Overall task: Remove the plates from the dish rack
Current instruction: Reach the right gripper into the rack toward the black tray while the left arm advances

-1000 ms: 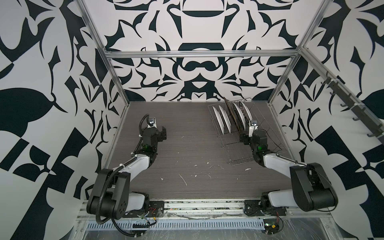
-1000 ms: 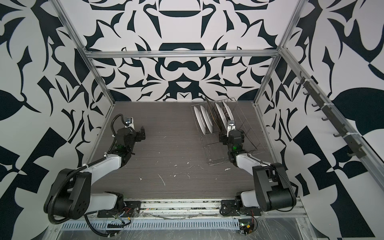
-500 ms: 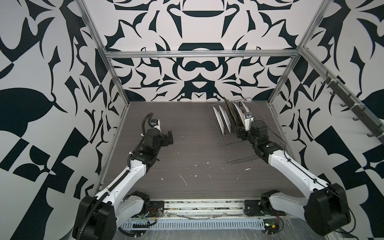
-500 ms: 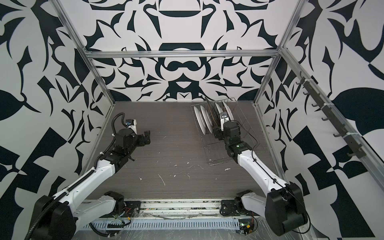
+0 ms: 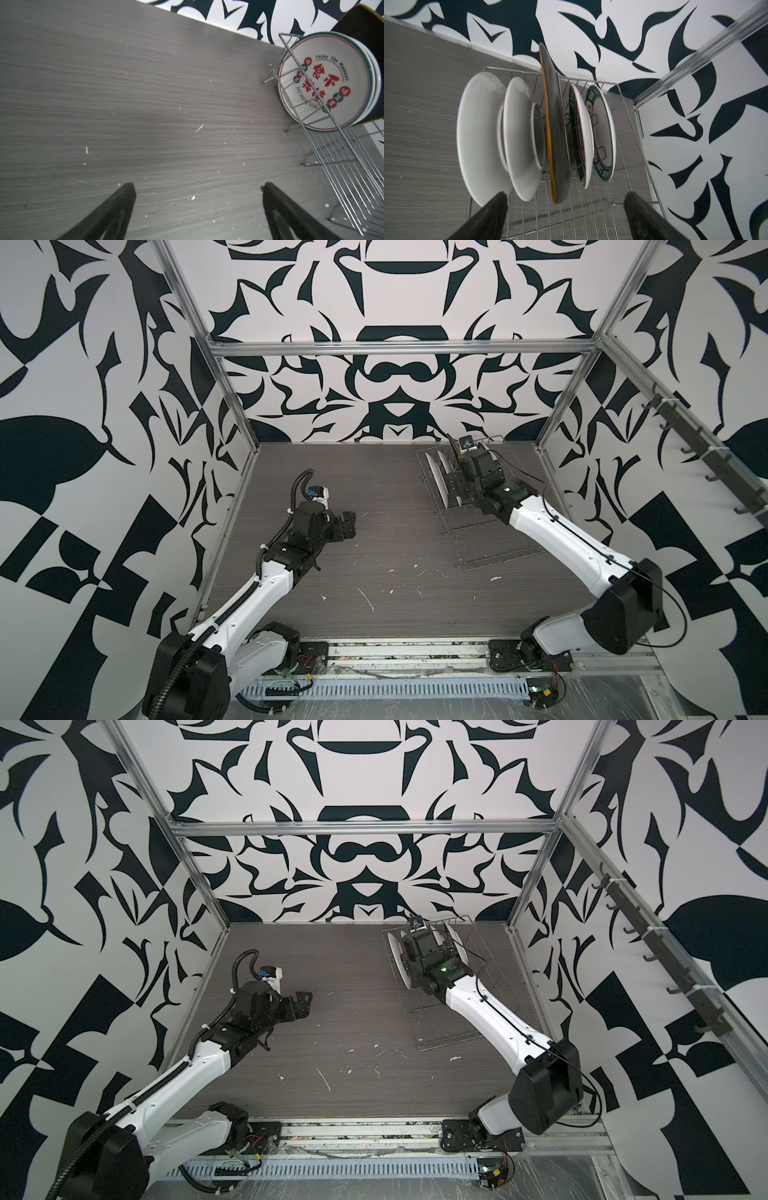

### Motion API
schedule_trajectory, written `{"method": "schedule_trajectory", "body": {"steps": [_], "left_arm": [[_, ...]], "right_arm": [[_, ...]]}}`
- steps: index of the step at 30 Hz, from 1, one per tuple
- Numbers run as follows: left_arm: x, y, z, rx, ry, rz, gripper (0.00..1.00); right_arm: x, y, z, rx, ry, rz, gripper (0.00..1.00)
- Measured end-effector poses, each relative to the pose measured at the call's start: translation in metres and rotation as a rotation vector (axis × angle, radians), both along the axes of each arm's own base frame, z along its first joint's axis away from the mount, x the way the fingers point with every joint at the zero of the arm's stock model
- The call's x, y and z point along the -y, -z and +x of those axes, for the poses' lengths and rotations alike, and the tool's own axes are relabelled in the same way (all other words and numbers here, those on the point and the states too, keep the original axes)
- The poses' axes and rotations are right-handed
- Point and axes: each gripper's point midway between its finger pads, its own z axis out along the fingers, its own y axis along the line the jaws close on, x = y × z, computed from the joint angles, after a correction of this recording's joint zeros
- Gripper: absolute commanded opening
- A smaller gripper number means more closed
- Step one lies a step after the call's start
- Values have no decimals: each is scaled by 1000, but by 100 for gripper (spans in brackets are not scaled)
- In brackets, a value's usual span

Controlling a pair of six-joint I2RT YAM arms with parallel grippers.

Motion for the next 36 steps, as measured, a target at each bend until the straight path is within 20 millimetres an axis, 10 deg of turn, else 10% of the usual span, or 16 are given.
{"method": "schedule_trajectory", "body": {"steps": [36], "left_arm": [[16, -9, -11, -85, 57, -90, 100]], "right_arm": [[13, 49, 40, -199, 139, -206, 40]]}}
